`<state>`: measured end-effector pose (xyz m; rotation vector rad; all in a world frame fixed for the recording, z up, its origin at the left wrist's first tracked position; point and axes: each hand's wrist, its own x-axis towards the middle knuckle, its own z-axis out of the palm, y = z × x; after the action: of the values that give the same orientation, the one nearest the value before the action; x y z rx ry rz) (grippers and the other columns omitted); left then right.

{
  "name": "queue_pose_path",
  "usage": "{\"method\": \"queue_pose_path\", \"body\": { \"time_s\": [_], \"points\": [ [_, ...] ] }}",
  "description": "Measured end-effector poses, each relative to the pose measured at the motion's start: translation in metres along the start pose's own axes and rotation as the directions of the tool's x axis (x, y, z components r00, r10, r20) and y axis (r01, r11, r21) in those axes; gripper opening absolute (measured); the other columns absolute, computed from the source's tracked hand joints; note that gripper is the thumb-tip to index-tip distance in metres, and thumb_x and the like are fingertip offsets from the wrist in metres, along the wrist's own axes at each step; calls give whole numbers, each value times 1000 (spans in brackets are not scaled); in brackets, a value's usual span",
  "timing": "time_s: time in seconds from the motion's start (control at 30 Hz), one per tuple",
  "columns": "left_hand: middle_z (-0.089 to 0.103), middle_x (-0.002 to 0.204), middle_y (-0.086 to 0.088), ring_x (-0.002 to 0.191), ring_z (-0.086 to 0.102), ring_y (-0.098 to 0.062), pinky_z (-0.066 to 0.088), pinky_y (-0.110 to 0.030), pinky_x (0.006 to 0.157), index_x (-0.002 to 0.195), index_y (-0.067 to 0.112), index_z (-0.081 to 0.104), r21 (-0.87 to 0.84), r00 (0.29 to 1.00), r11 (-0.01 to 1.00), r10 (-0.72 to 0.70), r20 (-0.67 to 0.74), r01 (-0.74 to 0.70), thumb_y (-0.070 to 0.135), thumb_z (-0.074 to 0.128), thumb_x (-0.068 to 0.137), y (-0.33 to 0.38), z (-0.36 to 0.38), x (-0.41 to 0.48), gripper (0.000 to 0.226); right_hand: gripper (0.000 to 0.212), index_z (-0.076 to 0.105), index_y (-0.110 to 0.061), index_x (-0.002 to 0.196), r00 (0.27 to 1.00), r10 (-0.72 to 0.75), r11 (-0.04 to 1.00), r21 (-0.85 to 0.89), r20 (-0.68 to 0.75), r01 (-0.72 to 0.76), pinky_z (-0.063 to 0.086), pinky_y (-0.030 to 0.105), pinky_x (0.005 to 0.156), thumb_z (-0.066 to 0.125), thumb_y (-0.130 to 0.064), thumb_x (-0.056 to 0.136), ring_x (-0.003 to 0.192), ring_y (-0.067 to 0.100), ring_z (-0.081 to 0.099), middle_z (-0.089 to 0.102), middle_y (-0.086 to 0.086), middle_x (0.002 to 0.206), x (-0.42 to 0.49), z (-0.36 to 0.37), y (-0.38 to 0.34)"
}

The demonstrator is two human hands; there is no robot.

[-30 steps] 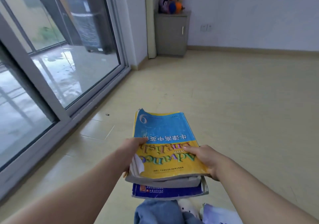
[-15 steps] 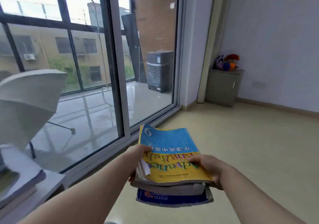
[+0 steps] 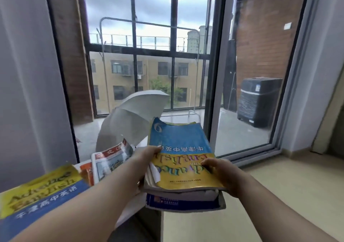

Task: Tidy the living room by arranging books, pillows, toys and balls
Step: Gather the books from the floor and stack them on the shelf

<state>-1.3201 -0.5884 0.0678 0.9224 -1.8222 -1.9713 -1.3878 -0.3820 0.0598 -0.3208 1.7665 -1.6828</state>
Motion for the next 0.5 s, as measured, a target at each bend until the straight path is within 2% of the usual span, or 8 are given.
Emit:
{"method": "queue_pose_path", "body": {
  "time_s": [0.03,0.1,0.17,0.37,0.47,0.5],
  "points": [
    [65,77,-16,69,62,-28,54,-40,82,79,-1,61,-21,998,999,39,-58,-40,13,70,81,2,-12,-1,17,27,54,-6,116,999,-39,999,1,32,39,56,29,62,56,-16,90,84,25,70,70,16,104,5,10,-2],
    [69,80,-16,74,66,-30,55,-45,82,89,-2,64,-63,982,994,82,-167,-94,23,77,68,3,-43,-9,35,24,55,-8,114,985,-124,992,-11,117,126,58,31,69,56,-14,91,90,27,70,70,15,104,12,34,-6],
    [71,87,-18,81,69,-34,55,-50,82,94,0,65,-102,954,983,116,-275,-150,30,77,59,0,-76,-11,48,24,54,-9,114,961,-172,985,11,215,174,59,31,70,56,-12,90,90,27,70,70,15,103,18,63,-11],
    [70,91,-19,86,67,-36,53,-53,85,90,1,66,-121,829,973,101,-550,-198,25,77,68,-4,-179,-28,35,32,50,-22,107,907,-237,971,118,348,209,58,34,68,54,3,87,82,26,69,65,14,102,33,156,-18],
    [68,95,-19,88,66,-34,53,-50,88,100,-2,64,-127,774,976,61,-630,-179,21,75,73,-11,-228,-25,37,34,49,-19,111,897,-257,964,155,359,214,58,35,74,53,5,87,88,28,66,62,13,104,43,203,-11],
    [68,98,-19,89,66,-35,52,-50,89,104,-3,63,-122,779,981,43,-625,-153,21,74,74,-13,-238,-25,40,36,48,-18,115,901,-257,965,150,349,217,57,36,76,54,5,87,91,28,65,60,12,105,46,215,-9]
  ]
}}
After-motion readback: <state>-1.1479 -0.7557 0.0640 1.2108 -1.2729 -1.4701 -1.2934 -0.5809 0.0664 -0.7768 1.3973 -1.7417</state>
